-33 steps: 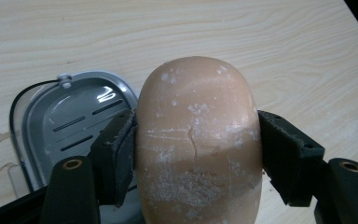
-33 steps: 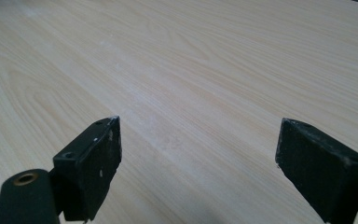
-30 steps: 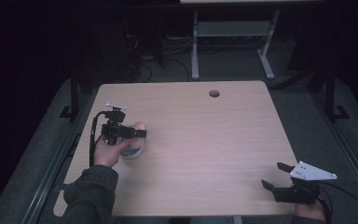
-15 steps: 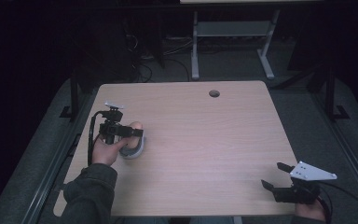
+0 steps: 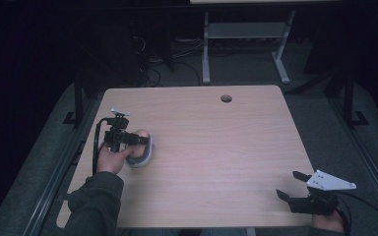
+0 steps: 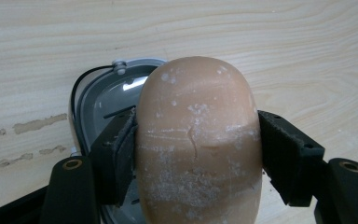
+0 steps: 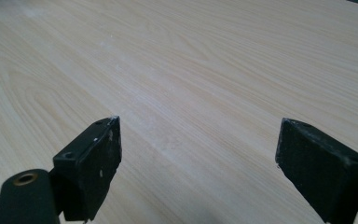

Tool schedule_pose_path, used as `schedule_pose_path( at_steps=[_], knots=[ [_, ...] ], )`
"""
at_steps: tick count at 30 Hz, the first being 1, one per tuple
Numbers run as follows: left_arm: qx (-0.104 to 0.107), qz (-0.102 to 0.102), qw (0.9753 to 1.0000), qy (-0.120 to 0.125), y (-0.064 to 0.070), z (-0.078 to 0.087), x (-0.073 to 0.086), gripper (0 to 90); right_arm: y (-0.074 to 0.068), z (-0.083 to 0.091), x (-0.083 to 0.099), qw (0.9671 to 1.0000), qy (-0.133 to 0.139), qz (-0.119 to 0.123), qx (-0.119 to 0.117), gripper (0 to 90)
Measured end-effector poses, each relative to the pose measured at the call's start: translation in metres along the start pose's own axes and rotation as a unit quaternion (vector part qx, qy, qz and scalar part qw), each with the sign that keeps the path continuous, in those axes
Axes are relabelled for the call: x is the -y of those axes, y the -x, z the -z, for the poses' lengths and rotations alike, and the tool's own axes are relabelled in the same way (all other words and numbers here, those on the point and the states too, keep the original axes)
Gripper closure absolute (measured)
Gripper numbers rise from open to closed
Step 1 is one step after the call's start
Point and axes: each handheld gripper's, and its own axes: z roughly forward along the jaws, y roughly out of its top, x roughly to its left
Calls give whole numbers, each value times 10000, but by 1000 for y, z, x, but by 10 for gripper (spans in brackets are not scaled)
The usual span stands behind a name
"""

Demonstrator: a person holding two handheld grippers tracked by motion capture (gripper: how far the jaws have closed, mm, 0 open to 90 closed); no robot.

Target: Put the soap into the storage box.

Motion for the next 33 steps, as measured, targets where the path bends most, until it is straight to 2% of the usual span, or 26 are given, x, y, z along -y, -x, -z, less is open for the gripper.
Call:
schedule_pose_path(
  at_steps=[14,16,30,32,33],
  knots=[
    [-277,-33,9996,-86,1,-7,2,324,0,0,0,10000,2,28,-9,138],
    [-361,-61,9993,-116,2,-9,2,324,0,0,0,10000,2,5,-17,138],
    [-588,-109,9980,-206,3,-16,3,323,0,1,0,10000,1,-9,-22,138],
    [-621,-193,9976,-221,2,-16,3,323,0,1,0,10000,3,-7,-27,138],
    [-656,-154,9975,-224,3,-18,3,323,0,1,0,10000,8,-8,-30,138]
  ],
)
